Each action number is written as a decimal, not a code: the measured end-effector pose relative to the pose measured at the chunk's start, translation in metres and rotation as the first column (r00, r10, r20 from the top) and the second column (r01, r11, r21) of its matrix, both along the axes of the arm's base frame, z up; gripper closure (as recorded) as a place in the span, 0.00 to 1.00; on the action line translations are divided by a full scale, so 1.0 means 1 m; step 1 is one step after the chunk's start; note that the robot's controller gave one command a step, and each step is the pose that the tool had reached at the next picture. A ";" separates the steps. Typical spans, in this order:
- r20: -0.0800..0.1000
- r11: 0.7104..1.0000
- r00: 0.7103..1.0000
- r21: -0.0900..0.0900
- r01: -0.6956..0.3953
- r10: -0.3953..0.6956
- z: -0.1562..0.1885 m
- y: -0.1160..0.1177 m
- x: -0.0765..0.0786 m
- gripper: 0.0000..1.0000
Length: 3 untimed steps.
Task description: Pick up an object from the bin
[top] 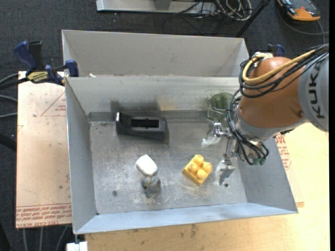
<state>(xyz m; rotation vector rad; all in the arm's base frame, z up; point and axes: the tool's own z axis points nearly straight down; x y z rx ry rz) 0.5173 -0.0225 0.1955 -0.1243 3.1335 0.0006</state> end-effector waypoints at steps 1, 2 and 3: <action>0.000 0.986 0.986 -0.001 -0.169 0.169 -0.060 0.000 0.006 0.00; 0.009 0.994 0.994 0.001 -0.105 0.105 -0.110 0.008 0.020 1.00; 0.009 0.994 0.994 0.001 -0.105 0.105 -0.110 0.008 0.020 1.00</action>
Offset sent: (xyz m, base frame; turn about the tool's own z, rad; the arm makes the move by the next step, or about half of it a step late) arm 0.0113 0.0060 -0.1255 -0.1018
